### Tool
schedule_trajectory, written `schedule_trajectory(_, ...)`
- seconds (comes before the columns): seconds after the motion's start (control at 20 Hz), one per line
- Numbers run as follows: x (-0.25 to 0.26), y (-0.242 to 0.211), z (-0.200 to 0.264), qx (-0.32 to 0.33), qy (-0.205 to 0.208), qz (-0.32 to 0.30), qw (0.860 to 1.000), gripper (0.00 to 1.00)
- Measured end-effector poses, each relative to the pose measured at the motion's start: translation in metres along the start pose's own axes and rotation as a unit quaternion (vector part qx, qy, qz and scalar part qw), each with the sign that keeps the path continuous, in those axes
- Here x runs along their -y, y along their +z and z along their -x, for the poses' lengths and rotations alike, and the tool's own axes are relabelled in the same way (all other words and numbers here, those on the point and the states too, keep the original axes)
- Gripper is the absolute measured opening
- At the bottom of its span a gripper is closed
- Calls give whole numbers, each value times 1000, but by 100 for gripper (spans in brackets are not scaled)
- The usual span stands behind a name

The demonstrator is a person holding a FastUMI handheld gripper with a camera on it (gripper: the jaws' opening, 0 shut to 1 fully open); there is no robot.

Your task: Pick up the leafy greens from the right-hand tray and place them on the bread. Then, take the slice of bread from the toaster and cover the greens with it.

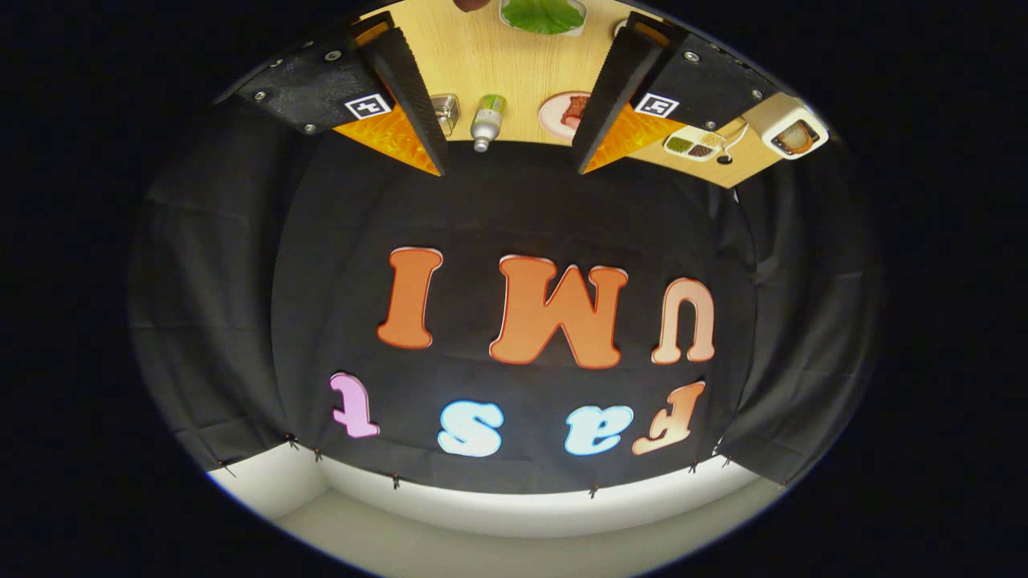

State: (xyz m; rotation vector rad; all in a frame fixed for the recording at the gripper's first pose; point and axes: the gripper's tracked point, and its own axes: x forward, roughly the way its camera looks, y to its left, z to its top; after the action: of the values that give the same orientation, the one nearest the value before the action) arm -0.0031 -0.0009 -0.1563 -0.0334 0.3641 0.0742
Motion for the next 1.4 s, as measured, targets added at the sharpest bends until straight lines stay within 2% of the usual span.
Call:
schedule_trajectory(0.2,-11,-67,-7,-81,21,6,996,94)
schedule_trajectory(0.4,-22,-135,-5,-174,50,9,983,95)
schedule_trajectory(0.65,-39,-221,5,-291,95,9,952,93)
schedule_trajectory(0.85,-41,-273,17,-358,104,35,927,92)
schedule_trajectory(1.0,-47,-303,26,-402,121,51,906,91)
schedule_trajectory(1.4,-54,-358,28,-480,132,70,864,89)
